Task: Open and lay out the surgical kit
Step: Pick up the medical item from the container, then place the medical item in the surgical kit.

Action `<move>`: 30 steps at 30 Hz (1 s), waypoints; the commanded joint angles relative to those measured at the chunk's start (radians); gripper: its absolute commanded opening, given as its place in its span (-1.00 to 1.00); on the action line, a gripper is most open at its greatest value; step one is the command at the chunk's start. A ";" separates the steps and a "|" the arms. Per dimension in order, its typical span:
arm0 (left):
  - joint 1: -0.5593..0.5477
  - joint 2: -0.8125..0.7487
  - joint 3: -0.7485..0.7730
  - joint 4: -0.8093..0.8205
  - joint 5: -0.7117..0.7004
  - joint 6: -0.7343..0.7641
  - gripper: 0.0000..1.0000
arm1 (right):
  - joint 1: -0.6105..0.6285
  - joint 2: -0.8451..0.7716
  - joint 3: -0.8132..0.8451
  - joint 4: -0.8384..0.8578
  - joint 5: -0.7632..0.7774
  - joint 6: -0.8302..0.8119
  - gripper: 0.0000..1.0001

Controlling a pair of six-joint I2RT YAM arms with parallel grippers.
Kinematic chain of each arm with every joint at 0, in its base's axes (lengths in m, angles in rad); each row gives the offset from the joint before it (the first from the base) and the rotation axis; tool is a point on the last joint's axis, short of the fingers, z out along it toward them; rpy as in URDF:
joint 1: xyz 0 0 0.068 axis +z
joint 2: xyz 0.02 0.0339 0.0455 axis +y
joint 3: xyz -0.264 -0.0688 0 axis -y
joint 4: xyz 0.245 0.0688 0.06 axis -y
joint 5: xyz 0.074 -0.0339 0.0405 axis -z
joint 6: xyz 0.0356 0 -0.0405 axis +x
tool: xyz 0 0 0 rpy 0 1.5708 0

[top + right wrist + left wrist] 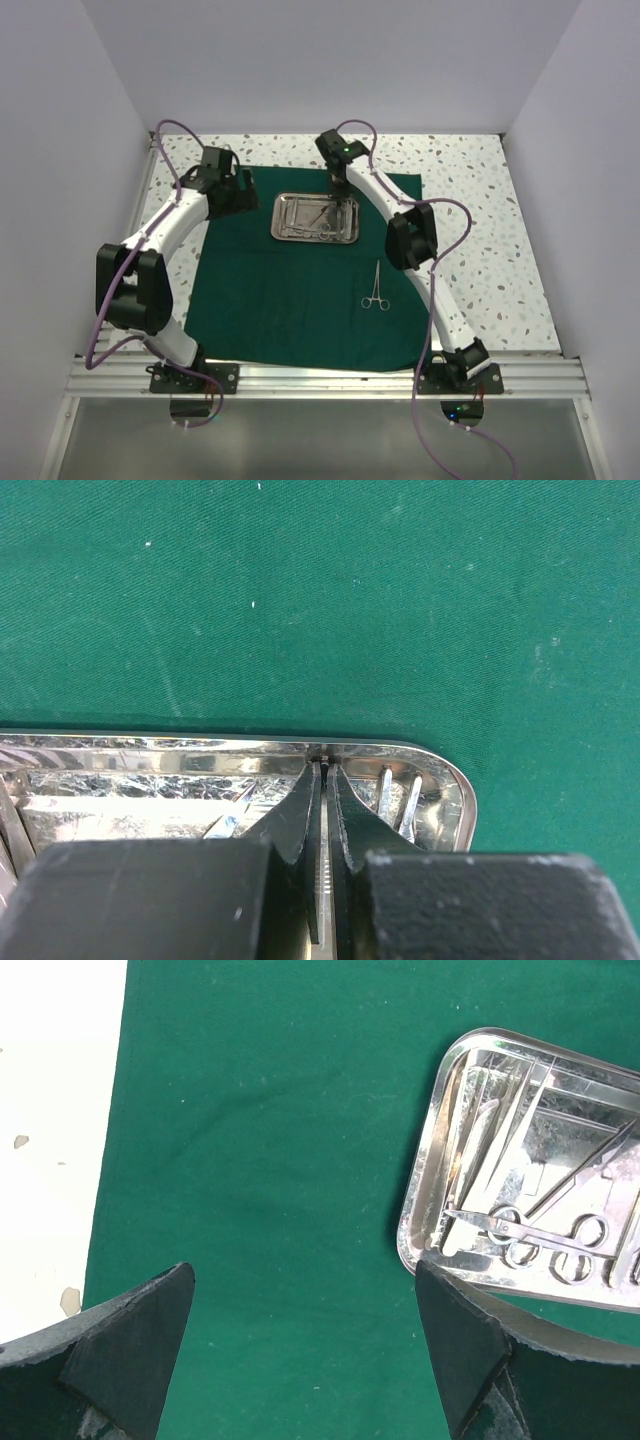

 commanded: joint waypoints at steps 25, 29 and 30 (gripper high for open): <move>0.010 -0.062 0.016 0.032 0.028 0.024 0.91 | 0.132 -0.643 -0.717 0.160 -0.113 0.242 -1.00; 0.010 -0.082 -0.010 0.038 0.025 0.024 0.91 | 0.218 -0.668 -0.896 0.221 -0.148 0.279 -1.00; 0.010 -0.085 -0.018 0.044 0.025 0.026 0.91 | 0.229 -0.663 -0.910 0.226 -0.150 0.285 -1.00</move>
